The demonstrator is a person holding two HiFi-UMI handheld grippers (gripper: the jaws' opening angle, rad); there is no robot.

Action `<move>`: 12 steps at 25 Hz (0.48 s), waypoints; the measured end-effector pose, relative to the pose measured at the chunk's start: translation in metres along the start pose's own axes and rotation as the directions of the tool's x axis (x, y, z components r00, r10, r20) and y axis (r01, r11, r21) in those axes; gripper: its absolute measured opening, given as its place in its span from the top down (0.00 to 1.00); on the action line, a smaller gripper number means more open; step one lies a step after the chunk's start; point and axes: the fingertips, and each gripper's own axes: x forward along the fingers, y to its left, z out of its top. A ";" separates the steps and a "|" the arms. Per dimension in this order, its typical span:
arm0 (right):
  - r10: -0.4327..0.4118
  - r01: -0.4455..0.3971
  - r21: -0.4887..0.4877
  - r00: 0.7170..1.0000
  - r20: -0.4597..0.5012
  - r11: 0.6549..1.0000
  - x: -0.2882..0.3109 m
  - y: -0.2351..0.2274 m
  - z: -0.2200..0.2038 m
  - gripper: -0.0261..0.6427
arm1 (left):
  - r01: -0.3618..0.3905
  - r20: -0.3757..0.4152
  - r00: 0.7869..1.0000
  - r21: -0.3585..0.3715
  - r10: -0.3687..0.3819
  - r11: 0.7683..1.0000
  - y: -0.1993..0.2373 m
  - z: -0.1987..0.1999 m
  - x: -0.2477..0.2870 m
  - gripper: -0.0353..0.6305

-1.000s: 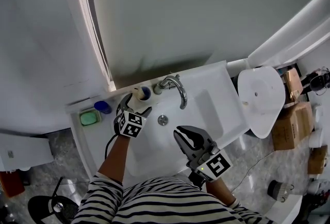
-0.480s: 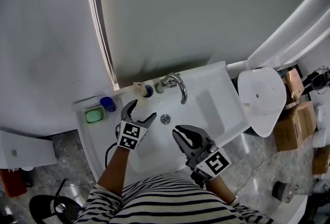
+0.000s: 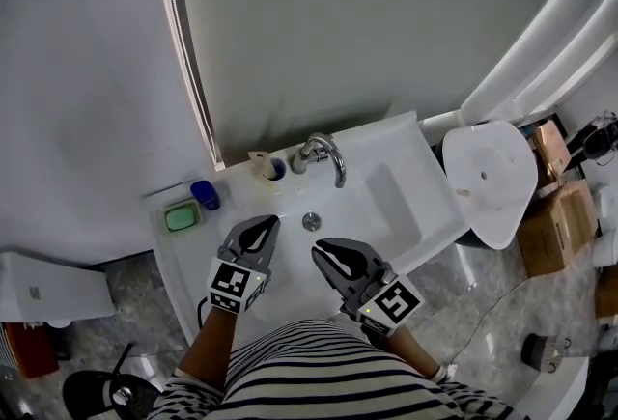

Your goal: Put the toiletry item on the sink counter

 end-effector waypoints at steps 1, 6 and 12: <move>0.001 -0.001 0.003 1.000 0.001 1.000 0.000 0.002 -0.001 0.95 | 0.009 0.008 1.000 -0.005 -0.009 1.000 -0.004 0.004 -0.007 0.94; 0.002 -0.002 0.018 1.000 0.011 1.000 -0.002 0.011 -0.003 0.95 | 0.035 0.057 0.998 -0.077 -0.031 0.996 -0.018 0.017 -0.040 0.94; -0.003 0.001 0.051 0.999 0.037 0.999 0.000 0.015 -0.002 0.95 | 0.113 0.082 0.991 -0.130 -0.103 0.985 -0.040 0.010 -0.063 0.94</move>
